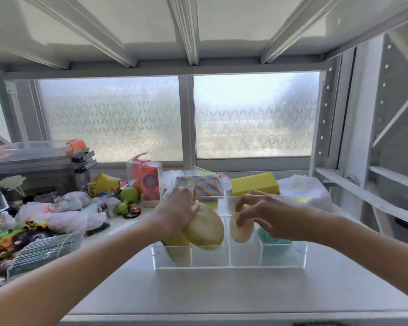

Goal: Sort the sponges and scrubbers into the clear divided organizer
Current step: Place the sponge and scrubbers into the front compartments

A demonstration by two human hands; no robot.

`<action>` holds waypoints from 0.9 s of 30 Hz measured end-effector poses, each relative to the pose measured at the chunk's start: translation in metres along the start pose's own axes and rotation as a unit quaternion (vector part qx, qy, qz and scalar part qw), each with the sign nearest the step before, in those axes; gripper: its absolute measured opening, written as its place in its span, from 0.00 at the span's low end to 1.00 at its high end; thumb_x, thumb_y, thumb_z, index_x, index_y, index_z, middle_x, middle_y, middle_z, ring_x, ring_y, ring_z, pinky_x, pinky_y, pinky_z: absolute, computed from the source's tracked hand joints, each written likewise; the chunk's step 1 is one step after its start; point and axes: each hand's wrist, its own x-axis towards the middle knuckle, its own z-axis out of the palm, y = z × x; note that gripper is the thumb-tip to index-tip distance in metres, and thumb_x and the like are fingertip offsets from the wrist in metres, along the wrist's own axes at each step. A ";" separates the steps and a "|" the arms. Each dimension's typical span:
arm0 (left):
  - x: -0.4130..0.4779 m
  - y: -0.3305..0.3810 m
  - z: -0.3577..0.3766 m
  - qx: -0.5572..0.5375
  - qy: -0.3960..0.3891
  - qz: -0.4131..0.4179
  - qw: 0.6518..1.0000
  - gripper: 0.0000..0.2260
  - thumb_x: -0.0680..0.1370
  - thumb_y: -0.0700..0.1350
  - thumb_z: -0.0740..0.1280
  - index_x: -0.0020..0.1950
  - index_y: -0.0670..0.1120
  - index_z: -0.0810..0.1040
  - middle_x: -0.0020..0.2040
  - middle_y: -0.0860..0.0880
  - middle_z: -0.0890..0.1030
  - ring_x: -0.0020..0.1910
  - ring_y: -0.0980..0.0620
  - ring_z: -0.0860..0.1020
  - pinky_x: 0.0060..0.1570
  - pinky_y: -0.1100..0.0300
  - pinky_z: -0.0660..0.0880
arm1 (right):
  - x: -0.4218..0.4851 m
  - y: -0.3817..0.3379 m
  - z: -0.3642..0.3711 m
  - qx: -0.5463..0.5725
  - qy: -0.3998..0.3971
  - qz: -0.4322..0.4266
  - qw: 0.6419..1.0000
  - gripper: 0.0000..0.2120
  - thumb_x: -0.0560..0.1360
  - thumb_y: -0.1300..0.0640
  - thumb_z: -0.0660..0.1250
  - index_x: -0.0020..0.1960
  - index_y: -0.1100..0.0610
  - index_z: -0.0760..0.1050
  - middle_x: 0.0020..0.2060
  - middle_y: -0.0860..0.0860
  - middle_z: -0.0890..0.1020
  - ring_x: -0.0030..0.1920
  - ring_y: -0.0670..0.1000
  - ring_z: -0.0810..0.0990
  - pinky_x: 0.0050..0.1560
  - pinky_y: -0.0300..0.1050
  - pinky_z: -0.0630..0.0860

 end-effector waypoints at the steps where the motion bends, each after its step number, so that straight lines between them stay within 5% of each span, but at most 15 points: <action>1: -0.001 -0.001 0.000 0.005 0.022 0.020 1.000 0.09 0.79 0.47 0.62 0.55 0.44 0.71 0.47 0.45 0.79 0.47 0.47 0.79 0.49 0.53 0.78 | 0.002 -0.003 0.003 0.021 -0.005 -0.002 1.000 0.19 0.76 0.66 0.62 0.51 0.43 0.79 0.57 0.42 0.76 0.57 0.43 0.74 0.48 0.30 0.74; 4: -0.005 -0.003 -0.001 0.018 0.047 0.061 0.997 0.09 0.78 0.48 0.63 0.53 0.44 0.71 0.46 0.45 0.79 0.46 0.46 0.80 0.47 0.54 0.78 | 0.004 -0.010 0.010 0.112 -0.049 0.020 0.992 0.25 0.74 0.72 0.57 0.52 0.46 0.81 0.65 0.44 0.75 0.61 0.45 0.75 0.61 0.34 0.69; 8: -0.003 -0.007 -0.006 -0.055 -0.098 0.021 0.993 0.18 0.76 0.56 0.64 0.60 0.46 0.74 0.54 0.47 0.79 0.52 0.49 0.78 0.53 0.53 0.78 | -0.001 0.001 0.008 0.134 -0.083 0.072 0.985 0.28 0.74 0.71 0.55 0.61 0.43 0.76 0.69 0.42 0.73 0.70 0.46 0.70 0.72 0.47 0.66; 13: -0.004 -0.012 -0.008 -0.075 -0.230 0.020 0.970 0.29 0.74 0.57 0.67 0.73 0.52 0.64 0.66 0.51 0.68 0.63 0.49 0.70 0.63 0.55 0.72 | -0.011 0.005 0.003 0.224 -0.101 0.098 0.964 0.17 0.78 0.61 0.62 0.63 0.46 0.77 0.66 0.42 0.76 0.67 0.41 0.73 0.68 0.38 0.69; 18: -0.010 -0.012 0.006 -0.069 -0.160 0.065 0.983 0.33 0.70 0.58 0.71 0.72 0.55 0.62 0.61 0.50 0.64 0.59 0.50 0.68 0.58 0.61 0.69 | -0.010 0.011 0.008 0.302 -0.064 0.097 0.946 0.13 0.76 0.59 0.67 0.60 0.52 0.80 0.61 0.50 0.75 0.61 0.45 0.77 0.66 0.36 0.72; 22: -0.008 -0.020 0.002 -0.109 -0.043 0.082 0.990 0.28 0.67 0.59 0.73 0.62 0.50 0.71 0.54 0.50 0.75 0.52 0.53 0.75 0.50 0.63 0.74 | -0.011 0.017 0.010 0.346 -0.041 0.109 0.931 0.12 0.74 0.56 0.70 0.58 0.52 0.80 0.57 0.52 0.76 0.59 0.45 0.79 0.66 0.42 0.74; 27: -0.002 -0.029 -0.005 -0.173 -0.037 0.074 0.981 0.19 0.69 0.55 0.74 0.54 0.45 0.80 0.47 0.50 0.82 0.45 0.57 0.80 0.43 0.66 0.79 | -0.014 0.020 0.013 0.357 -0.025 0.122 0.926 0.13 0.71 0.51 0.74 0.55 0.50 0.81 0.54 0.49 0.79 0.55 0.47 0.81 0.61 0.46 0.78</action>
